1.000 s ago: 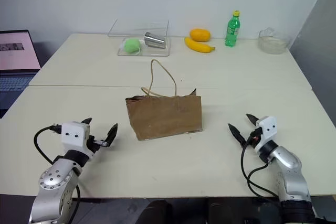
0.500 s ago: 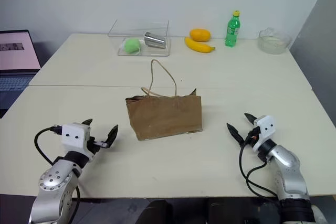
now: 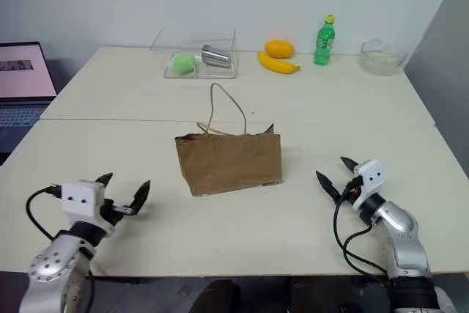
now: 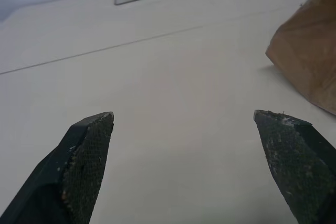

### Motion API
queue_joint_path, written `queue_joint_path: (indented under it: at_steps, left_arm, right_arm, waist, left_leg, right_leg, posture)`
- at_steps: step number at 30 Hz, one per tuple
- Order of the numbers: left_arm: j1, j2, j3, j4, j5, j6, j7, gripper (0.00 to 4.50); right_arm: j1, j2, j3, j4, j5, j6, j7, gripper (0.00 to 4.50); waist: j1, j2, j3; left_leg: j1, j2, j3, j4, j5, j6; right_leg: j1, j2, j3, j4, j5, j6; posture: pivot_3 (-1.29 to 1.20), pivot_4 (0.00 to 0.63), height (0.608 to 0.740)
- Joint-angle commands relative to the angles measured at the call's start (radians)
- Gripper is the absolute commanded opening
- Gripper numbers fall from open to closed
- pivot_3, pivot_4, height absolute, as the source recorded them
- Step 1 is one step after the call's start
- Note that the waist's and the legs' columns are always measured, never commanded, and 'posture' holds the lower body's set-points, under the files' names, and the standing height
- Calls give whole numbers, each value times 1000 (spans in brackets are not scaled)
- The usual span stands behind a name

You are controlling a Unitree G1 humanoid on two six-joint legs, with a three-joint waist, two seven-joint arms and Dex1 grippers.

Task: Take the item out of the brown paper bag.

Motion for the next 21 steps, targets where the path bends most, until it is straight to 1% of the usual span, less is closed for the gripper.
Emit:
queue_joint_path:
  at_steps: [1, 5, 8, 12, 14, 17, 21]
  left_arm:
    - [-51, 94, 73, -3, -61, 19, -62, 4486]
    - [-101, 217, 70, -8, -134, 114, -174, 4486]
    - [-125, 315, 61, -32, -225, 216, -292, 4486]
    - [-208, 421, 46, -27, -333, 329, -422, 4486]
    - [-260, 453, 17, -8, -341, 348, -463, 4486]
    - [-387, 476, -57, 51, -328, 358, -510, 4486]
    - [-538, 462, -154, 146, -300, 356, -561, 4486]
  right_arm:
    - [-28, -20, 10, -34, 6, -14, 39, 4500]
    - [-51, -48, 33, -72, 22, 5, 102, 4500]
    - [-57, -73, 48, -133, 70, 66, 157, 4500]
    - [-46, -123, 78, -241, 135, 167, 237, 4500]
    - [-42, -147, 90, -282, 158, 211, 263, 4500]
    - [-51, -180, 100, -346, 192, 273, 286, 4500]
    - [-64, -185, 103, -388, 213, 316, 278, 4500]
  waist:
    - [-1, 0, 0]
    - [-2, 0, 0]
    - [-6, 0, 0]
    - [-4, 1, 0]
    - [-5, 1, 1]
    - [-3, 1, 1]
    - [-4, 1, 1]
  left_leg:
    - [0, 0, 0, 0, 0, 0]
    - [0, -1, 0, 0, 0, 0]
    - [-1, -1, 1, 0, 0, 0]
    - [-1, -1, 0, 0, 0, 0]
    - [-1, -1, -1, 0, 0, 0]
    - [-1, -1, -1, 0, 0, 0]
    - [-1, -1, 0, 0, 0, 0]
  right_leg:
    - [0, 0, 0, 0, 0, 0]
    - [0, 2, 0, 0, 0, 0]
    - [0, 2, 0, -1, 0, 0]
    - [0, 2, -1, -1, 0, 0]
    - [0, 2, -1, -1, 0, 0]
    - [0, 3, -1, -1, 0, 0]
    - [0, 3, -1, -1, 0, 0]
  posture:
    - [0, 150, 740]
    - [0, 150, 740]
    - [0, 150, 740]
    - [0, 150, 740]
    - [0, 150, 740]
    - [0, 150, 740]
    - [0, 150, 740]
